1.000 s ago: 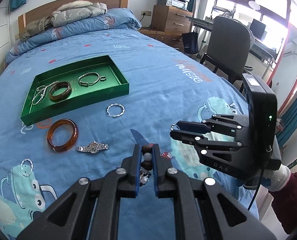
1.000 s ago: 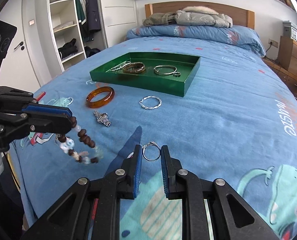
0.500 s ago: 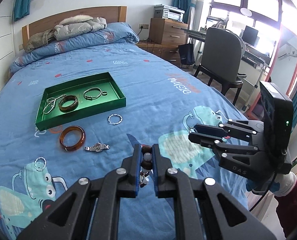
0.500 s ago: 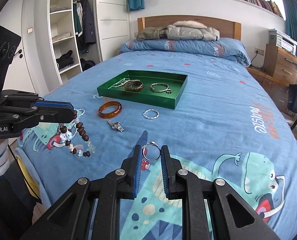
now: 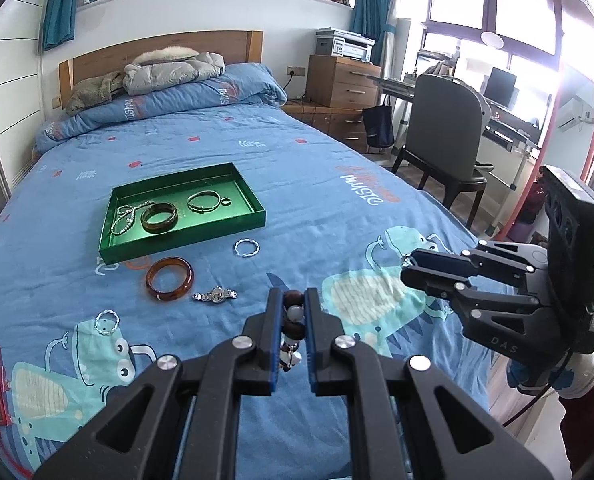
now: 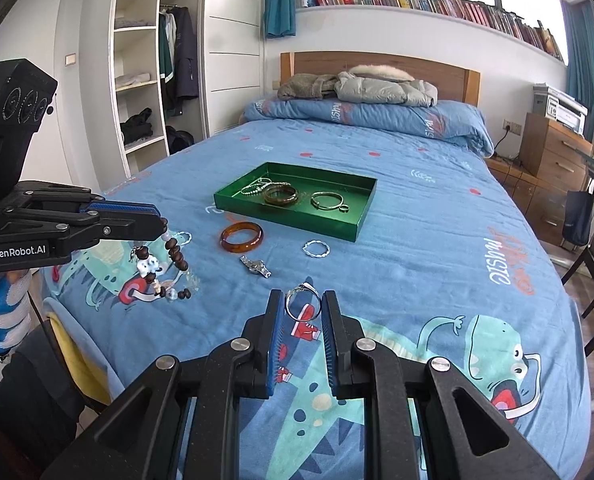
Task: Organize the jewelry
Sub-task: 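Carry the bead bracelet and silver ring over the green tray with both tools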
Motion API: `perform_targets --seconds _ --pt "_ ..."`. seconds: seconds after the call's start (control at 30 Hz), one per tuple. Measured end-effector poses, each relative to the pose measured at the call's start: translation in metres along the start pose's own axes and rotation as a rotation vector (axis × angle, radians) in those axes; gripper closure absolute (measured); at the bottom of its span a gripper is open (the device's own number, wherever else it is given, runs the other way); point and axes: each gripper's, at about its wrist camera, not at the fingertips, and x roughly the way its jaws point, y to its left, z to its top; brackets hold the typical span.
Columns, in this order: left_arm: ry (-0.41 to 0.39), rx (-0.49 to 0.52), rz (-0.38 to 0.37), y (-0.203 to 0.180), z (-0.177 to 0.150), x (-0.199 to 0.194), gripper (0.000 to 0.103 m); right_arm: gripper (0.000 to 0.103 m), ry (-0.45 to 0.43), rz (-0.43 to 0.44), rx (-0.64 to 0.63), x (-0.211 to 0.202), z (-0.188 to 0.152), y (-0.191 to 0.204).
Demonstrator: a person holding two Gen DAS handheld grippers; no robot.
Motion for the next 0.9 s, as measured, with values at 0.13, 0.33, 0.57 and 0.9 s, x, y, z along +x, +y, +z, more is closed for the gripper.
perform_targets --seconds 0.13,0.33,0.57,0.9 --pt "-0.012 -0.01 0.009 0.008 0.0 -0.007 0.094 0.084 -0.009 0.001 -0.012 -0.004 0.006 0.009" --pt "-0.028 -0.022 0.028 0.028 0.008 -0.012 0.094 0.084 -0.013 0.005 -0.026 0.002 0.019 0.016" --pt "-0.051 -0.035 0.06 0.059 0.031 -0.006 0.094 0.084 -0.016 0.012 -0.038 0.024 0.043 0.025" --pt "-0.112 -0.05 0.108 0.116 0.096 0.029 0.094 0.084 -0.021 0.021 -0.059 0.085 0.096 0.026"
